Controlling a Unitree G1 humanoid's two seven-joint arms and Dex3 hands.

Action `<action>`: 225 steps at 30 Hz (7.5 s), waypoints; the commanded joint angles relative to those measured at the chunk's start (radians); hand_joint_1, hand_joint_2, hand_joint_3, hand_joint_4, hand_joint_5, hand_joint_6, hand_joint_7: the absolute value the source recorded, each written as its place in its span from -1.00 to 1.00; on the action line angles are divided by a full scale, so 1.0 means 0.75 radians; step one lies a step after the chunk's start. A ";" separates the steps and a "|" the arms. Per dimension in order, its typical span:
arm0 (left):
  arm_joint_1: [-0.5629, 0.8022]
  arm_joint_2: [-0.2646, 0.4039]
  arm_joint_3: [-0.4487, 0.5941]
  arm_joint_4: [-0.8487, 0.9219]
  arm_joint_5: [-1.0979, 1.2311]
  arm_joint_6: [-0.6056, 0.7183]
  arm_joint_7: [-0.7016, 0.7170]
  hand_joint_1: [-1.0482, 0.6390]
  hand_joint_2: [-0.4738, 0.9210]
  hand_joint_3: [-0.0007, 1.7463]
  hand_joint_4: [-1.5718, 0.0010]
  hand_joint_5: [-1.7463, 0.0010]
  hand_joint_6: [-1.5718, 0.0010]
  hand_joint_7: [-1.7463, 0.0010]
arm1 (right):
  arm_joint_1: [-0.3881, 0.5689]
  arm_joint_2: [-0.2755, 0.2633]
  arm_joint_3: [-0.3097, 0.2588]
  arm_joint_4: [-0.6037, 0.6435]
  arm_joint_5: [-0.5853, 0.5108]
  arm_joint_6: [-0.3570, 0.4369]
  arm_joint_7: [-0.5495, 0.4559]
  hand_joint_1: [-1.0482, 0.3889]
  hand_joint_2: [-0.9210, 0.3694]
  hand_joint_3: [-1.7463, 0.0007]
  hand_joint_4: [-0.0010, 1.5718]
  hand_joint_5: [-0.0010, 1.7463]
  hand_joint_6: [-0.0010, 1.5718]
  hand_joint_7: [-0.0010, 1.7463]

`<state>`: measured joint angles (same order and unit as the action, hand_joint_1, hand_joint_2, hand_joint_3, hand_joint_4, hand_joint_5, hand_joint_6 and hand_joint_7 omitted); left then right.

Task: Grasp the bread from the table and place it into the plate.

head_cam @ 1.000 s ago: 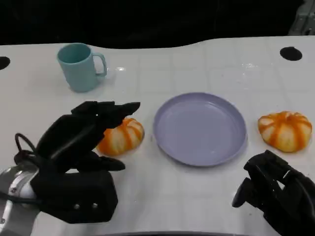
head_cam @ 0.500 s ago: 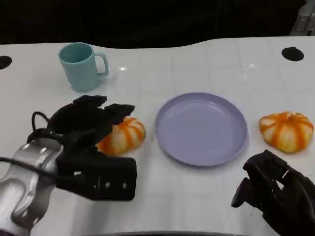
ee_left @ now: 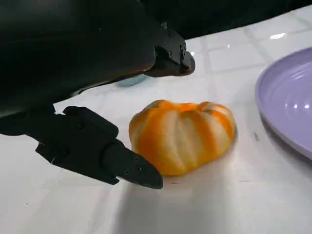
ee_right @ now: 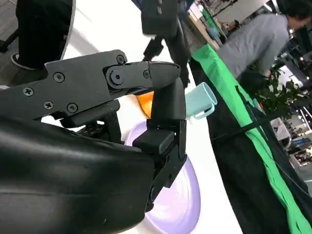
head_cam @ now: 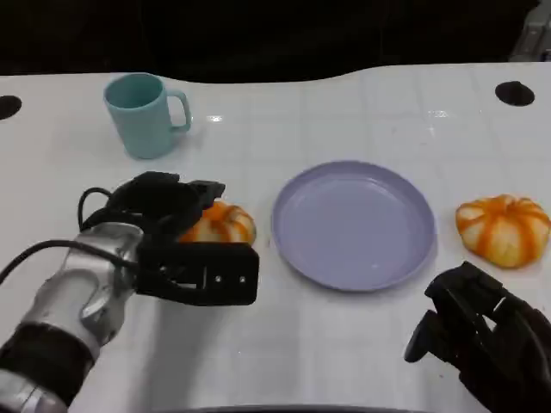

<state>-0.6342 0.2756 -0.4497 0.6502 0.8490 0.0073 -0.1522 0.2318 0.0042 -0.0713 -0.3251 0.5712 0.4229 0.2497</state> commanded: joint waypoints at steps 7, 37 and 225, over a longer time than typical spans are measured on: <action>-0.220 -0.069 -0.079 0.393 -0.026 -0.050 0.137 -0.21 0.73 -0.99 1.00 0.89 0.77 1.00 | 0.003 -0.021 -0.023 0.007 0.011 -0.010 0.017 -0.28 -1.00 0.74 -0.21 0.98 -0.28 0.66; -0.380 -0.118 -0.191 0.824 -0.106 -0.282 0.180 -0.06 0.83 -0.99 0.74 0.92 0.65 0.99 | 0.031 -0.024 -0.029 -0.042 0.021 0.022 -0.004 -0.27 -1.00 0.73 -0.23 0.98 -0.30 0.64; 0.658 -0.504 0.850 -0.923 -1.995 0.685 -0.283 -0.43 1.00 -0.47 0.11 -1.00 0.34 -0.84 | 0.079 -0.012 -0.002 -0.112 0.024 0.044 -0.040 -0.26 -1.00 0.72 -0.24 0.93 -0.29 0.60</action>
<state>-0.1955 -0.1138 0.1720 0.0271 -0.6113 0.4670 -0.4137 0.2916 0.0067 -0.0658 -0.3983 0.5840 0.4555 0.2229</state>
